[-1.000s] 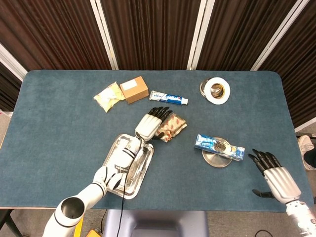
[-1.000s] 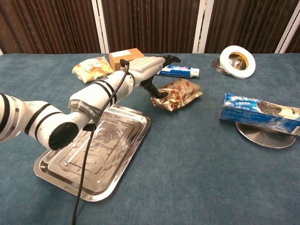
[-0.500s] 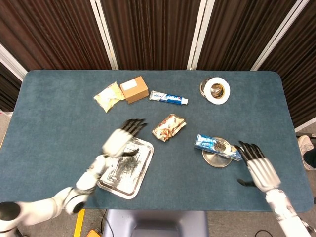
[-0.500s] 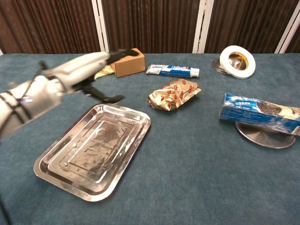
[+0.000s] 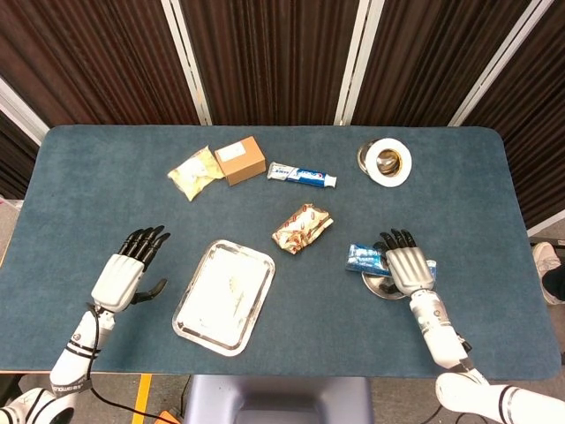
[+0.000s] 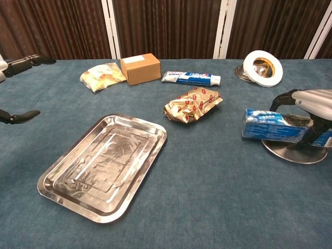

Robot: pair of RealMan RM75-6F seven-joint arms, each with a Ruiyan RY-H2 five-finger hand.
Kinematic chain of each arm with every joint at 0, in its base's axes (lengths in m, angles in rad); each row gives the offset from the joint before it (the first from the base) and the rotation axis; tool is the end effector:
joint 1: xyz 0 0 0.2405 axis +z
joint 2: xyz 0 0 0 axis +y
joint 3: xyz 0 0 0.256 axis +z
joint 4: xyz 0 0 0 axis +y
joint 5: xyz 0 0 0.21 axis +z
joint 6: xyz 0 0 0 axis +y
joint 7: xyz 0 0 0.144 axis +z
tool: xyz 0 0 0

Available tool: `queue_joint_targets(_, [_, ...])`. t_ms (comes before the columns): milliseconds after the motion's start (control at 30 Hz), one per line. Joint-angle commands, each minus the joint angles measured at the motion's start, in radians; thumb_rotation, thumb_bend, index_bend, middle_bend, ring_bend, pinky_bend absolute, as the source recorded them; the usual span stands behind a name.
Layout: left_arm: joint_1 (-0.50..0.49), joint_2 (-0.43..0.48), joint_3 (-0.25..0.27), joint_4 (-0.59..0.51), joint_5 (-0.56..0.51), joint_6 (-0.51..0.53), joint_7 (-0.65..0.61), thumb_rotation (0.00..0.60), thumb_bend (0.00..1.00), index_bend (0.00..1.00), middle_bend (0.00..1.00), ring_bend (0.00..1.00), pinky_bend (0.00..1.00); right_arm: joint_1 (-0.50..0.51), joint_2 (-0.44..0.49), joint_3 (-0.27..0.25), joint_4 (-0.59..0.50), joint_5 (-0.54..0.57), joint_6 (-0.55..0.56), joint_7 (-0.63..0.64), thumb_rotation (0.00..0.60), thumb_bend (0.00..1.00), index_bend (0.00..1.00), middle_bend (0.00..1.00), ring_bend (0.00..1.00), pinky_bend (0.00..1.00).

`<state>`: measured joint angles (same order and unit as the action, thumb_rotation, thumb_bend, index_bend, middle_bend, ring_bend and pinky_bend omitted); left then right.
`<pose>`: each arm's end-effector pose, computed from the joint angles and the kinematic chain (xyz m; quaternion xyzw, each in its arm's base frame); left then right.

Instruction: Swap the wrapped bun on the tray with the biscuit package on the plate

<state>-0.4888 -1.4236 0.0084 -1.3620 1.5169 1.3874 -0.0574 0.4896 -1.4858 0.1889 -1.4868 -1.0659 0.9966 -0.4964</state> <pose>-0.2373 0.2841 0.0581 -0.6868 -0.3296 -0.4737 0.4420 -0.2431 -0.3074 0.0128 0.7018 -0.4097 0.2730 0.5149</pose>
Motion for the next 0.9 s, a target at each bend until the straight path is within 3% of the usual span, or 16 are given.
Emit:
queue_joint_targets(33, [0.004, 0.002, -0.006, 0.005, 0.003, -0.001, -0.002, 0.600, 0.35, 0.00, 0.00, 0.00, 0.09, 0.023, -0.045, 0.014, 0.057, 0.023, 0.014, -0.027, 0.600, 0.30, 0.58, 0.37, 0.28, 0.41])
queue_joint_targets(233, [0.009, 0.001, -0.018, 0.015, 0.001, -0.015, 0.001, 0.600, 0.36, 0.00, 0.00, 0.00, 0.09, 0.041, -0.072, 0.020, 0.114, 0.054, 0.008, -0.021, 0.600, 0.32, 0.69, 0.45, 0.36, 0.49])
queue_joint_targets(333, [0.010, -0.001, -0.021, 0.016, 0.002, -0.019, 0.004, 0.600, 0.36, 0.00, 0.00, 0.00, 0.09, 0.039, -0.076, 0.021, 0.119, 0.040, 0.026, -0.004, 0.600, 0.34, 0.80, 0.53, 0.47, 0.58])
queue_joint_targets(433, [0.013, -0.003, -0.026, 0.015, 0.003, -0.022, 0.013, 0.600, 0.36, 0.00, 0.00, 0.00, 0.09, 0.005, -0.037, 0.005, 0.048, -0.059, 0.114, 0.057, 0.600, 0.35, 0.89, 0.61, 0.57, 0.63])
queue_joint_targets(600, [0.025, 0.005, -0.030, -0.003, 0.005, -0.021, 0.023, 0.600, 0.36, 0.00, 0.00, 0.00, 0.09, -0.031, 0.069, -0.072, -0.146, -0.224, 0.177, 0.083, 0.600, 0.35, 0.89, 0.61, 0.57, 0.63])
queue_joint_targets(800, [0.041, 0.017, -0.032, -0.030, 0.007, -0.020, 0.045, 0.600, 0.36, 0.00, 0.00, 0.00, 0.09, -0.038, 0.167, -0.174, -0.372, -0.348, 0.148, 0.042, 0.600, 0.36, 0.92, 0.64, 0.59, 0.63])
queue_joint_targets(900, [0.048, 0.023, -0.034, -0.040, 0.008, -0.018, 0.047, 0.600, 0.36, 0.00, 0.00, 0.00, 0.09, -0.026, 0.168, -0.202, -0.421, -0.360, 0.111, -0.020, 0.600, 0.36, 0.92, 0.64, 0.59, 0.63])
